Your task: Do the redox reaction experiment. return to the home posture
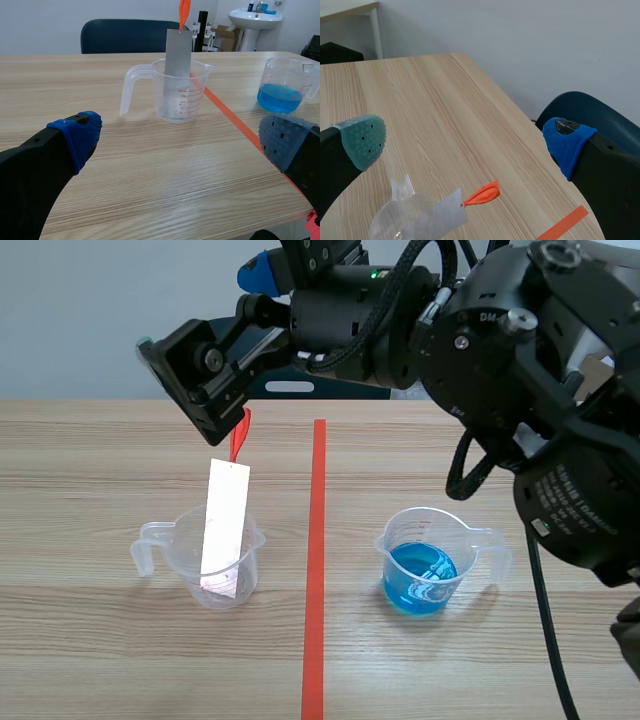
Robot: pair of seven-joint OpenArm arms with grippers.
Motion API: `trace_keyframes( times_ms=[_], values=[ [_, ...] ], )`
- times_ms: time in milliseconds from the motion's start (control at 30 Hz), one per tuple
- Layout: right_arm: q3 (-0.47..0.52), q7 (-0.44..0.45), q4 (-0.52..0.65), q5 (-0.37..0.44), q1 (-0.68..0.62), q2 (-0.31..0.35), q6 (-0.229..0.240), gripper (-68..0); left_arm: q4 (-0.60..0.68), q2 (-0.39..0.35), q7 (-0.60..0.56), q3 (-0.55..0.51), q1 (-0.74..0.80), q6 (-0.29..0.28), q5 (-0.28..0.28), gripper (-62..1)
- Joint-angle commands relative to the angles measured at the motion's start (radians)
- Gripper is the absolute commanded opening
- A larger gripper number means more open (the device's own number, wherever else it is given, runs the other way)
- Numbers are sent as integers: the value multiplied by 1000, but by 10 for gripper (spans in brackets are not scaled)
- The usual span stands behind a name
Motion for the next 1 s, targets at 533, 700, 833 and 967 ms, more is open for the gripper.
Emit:
trace_keyframes(
  times_ms=[533,700,833,967],
  values=[
    [-2,25,2,6,11,0,-4,4,21,-3,-20,-16,-3,-2,-3,14],
    [23,32,18,11,11,37,-4,4,21,-6,-21,-16,-3,-2,-3,14],
    [48,97,32,32,-3,114,-11,4,21,-20,-22,-16,-3,-2,-2,14],
    [101,195,34,37,-56,210,-11,4,29,-39,-26,-16,-3,-2,-2,14]
  ],
)
